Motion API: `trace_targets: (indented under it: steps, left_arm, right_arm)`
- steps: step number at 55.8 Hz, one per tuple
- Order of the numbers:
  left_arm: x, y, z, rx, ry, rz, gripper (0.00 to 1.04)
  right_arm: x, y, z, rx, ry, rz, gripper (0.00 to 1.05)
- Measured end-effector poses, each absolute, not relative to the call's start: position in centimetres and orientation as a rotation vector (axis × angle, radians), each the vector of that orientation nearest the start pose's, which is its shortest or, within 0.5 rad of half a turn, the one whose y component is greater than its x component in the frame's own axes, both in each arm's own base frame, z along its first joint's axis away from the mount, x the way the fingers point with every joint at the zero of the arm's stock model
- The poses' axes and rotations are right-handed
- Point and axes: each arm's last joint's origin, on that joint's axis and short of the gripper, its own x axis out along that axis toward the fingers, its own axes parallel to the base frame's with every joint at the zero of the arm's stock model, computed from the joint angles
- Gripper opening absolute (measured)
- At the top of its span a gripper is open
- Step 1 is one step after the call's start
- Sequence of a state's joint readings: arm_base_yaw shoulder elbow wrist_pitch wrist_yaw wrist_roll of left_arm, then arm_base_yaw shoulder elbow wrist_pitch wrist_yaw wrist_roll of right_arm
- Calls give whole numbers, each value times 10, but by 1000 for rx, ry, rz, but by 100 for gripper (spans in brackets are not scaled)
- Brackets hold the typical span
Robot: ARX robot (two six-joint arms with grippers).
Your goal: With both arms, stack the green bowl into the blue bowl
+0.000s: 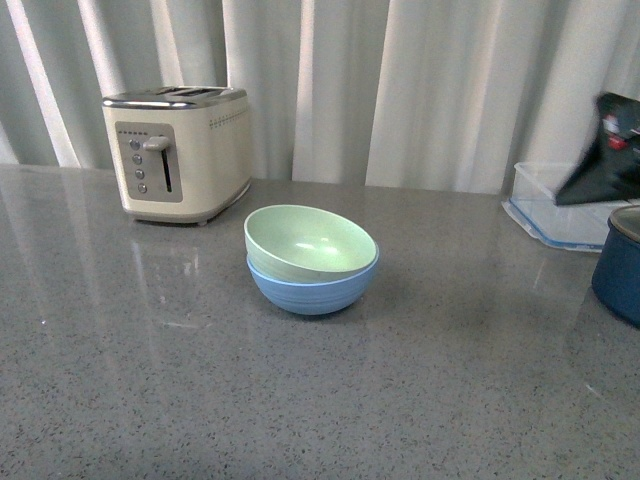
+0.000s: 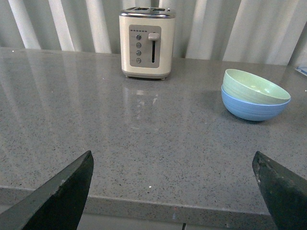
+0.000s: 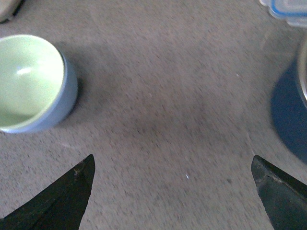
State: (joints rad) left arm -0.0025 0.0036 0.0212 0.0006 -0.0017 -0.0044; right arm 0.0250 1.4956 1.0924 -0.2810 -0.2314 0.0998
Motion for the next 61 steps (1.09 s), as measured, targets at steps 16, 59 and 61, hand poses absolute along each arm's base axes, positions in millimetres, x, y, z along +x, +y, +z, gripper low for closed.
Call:
trace_targets:
  steps: [16,59,61]
  left_arm:
    - [97,0,170,-4,-18,0,98]
    - [97,0,171,-4,-19,0,98]
    - [97,0,171,-4,-19,0,98]
  right_arm:
    - [234,-12,253,170,688,102,95]
    - [157,0,188,2,8,-2,1]
    - [154,0,186,2,9,-2,1]
